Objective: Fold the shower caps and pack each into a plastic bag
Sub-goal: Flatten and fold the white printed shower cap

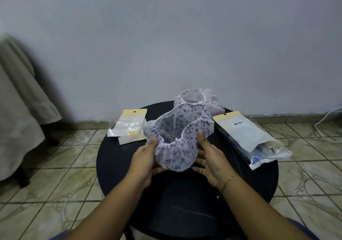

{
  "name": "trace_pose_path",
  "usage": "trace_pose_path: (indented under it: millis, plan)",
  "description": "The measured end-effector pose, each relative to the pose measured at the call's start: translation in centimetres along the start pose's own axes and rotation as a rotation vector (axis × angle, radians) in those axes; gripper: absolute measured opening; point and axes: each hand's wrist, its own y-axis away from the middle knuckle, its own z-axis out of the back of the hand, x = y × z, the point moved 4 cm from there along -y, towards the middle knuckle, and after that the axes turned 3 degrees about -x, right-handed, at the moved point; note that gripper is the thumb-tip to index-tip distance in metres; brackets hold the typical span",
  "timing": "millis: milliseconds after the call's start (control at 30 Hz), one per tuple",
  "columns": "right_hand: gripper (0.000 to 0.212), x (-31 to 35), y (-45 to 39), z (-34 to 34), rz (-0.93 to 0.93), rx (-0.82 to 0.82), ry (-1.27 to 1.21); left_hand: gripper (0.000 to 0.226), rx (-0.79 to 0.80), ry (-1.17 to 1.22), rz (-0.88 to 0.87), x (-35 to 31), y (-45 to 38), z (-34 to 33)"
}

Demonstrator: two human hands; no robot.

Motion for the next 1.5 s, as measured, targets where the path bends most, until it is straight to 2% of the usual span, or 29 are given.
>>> trace_pose_path:
  millis: [67,200,400,467,567,600,633,700,733,767,833,900,933,1000,1067,1167,1267,1367,1500]
  plan:
    - [0.048,-0.6,0.1,0.3,-0.035,-0.006,-0.01,0.041,0.015,-0.099,-0.015,0.4,0.2,1.3]
    - [0.029,-1.5,0.6,0.7,-0.073,-0.038,-0.065,0.035,0.005,-0.297,-0.082,0.6,0.5,3.8]
    - [0.046,-2.7,0.6,0.5,-0.121,0.12,-0.069,0.036,0.019,-0.507,-0.105,0.5,0.5,4.6]
    - [0.048,-2.8,0.5,0.1,-0.104,0.132,-0.063,0.049,-0.004,-0.577,-0.116,1.0,0.2,4.7]
    - [0.048,-2.9,0.1,-0.1,-0.082,0.066,-0.096,0.076,-0.034,-0.536,-0.253,0.9,-0.1,4.8]
    - [0.046,-3.0,0.0,0.0,-0.077,0.038,-0.11,0.074,-0.004,-0.536,-0.309,0.6,0.0,4.5]
    - [0.044,-3.0,-0.1,0.0,-0.072,0.017,-0.122,0.061,0.04,-0.532,-0.339,0.3,0.1,4.2]
    - [0.04,-2.9,-0.3,0.1,-0.058,-0.003,-0.137,0.026,0.089,-0.461,-0.313,0.2,-0.4,4.0]
    - [0.038,-2.9,-0.3,0.1,-0.053,-0.007,-0.141,0.019,0.084,-0.395,-0.273,0.2,-0.6,4.1]
    - [0.033,-2.8,-0.4,0.1,-0.049,-0.011,-0.148,0.022,0.074,-0.307,-0.222,0.2,-0.5,4.2]
    - [0.025,-2.8,-0.5,0.1,-0.045,-0.018,-0.163,0.053,0.085,-0.181,-0.16,0.0,-0.5,4.2]
    - [0.022,-2.8,-0.5,0.1,-0.042,-0.019,-0.167,0.086,0.127,-0.187,-0.139,-0.2,-0.7,4.6]
    - [0.021,-2.8,-0.6,0.1,-0.035,-0.021,-0.163,0.093,0.142,-0.201,-0.112,-0.2,-0.9,4.8]
    - [0.018,-2.7,-0.6,0.2,-0.017,-0.027,-0.15,0.086,0.16,-0.292,-0.054,0.1,-1.6,5.2]
    - [0.012,-2.7,-0.7,0.2,-0.005,-0.042,-0.133,0.064,0.167,-0.341,-0.001,0.2,-1.5,5.1]
    - [0.013,-2.8,-0.8,0.2,0.018,-0.052,-0.112,0.035,0.174,-0.225,0.046,0.4,-1.4,4.4]
    - [0.019,-2.6,-0.8,1.1,0.05,-0.101,-0.071,0.028,0.089,-0.157,0.046,-0.1,-1.7,4.9]
    - [0.013,-2.3,-1.3,3.3,0.056,-0.251,-0.011,0.022,-0.043,-0.1,0.092,-0.4,-2.7,6.7]
    - [0.018,-1.7,-1.5,5.3,0.004,-0.327,0.081,0.03,-0.154,-0.182,0.043,-0.4,-3.1,7.9]
